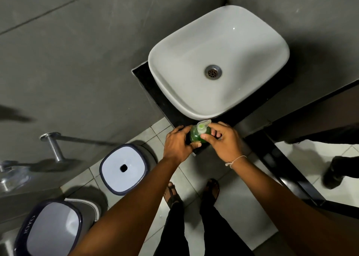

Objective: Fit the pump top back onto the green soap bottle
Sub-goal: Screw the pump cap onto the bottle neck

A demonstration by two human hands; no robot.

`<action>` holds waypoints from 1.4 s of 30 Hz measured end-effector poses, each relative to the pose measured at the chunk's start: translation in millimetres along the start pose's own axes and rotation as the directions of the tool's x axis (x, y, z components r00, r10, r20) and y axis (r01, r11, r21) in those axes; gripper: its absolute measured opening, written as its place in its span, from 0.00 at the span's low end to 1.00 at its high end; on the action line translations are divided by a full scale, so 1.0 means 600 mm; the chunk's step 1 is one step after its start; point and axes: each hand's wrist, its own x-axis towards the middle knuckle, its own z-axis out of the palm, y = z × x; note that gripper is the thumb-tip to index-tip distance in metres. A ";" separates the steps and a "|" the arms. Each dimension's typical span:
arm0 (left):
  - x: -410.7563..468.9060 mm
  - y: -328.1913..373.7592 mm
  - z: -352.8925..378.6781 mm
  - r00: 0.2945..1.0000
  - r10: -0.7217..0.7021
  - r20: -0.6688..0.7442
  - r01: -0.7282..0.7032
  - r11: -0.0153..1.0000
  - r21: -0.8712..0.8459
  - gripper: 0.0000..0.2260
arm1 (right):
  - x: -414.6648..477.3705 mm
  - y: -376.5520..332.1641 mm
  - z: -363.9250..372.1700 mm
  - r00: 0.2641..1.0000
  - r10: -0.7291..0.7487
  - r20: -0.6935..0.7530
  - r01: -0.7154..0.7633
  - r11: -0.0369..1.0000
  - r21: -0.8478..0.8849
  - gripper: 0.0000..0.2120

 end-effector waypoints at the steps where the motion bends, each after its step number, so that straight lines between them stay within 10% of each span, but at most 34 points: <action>1: 0.000 0.001 0.000 1.000 0.000 0.002 0.000 1.000 -0.001 0.31 | 0.001 0.000 0.003 1.000 0.017 -0.018 -0.017 1.000 -0.007 0.12; 9: 0.001 -0.002 0.002 1.000 -0.005 0.000 0.005 1.000 -0.004 0.32 | -0.005 -0.003 0.002 1.000 -0.002 0.018 0.003 0.997 -0.071 0.23; 35: 0.005 -0.005 0.009 1.000 -0.015 -0.017 0.015 1.000 0.014 0.33 | 0.007 -0.007 0.013 0.998 -0.011 -0.066 0.004 0.995 -0.098 0.12; 42: 0.004 -0.008 0.012 1.000 -0.019 0.002 0.019 1.000 0.014 0.33 | -0.004 -0.016 0.011 0.999 0.013 -0.035 -0.017 0.992 -0.126 0.26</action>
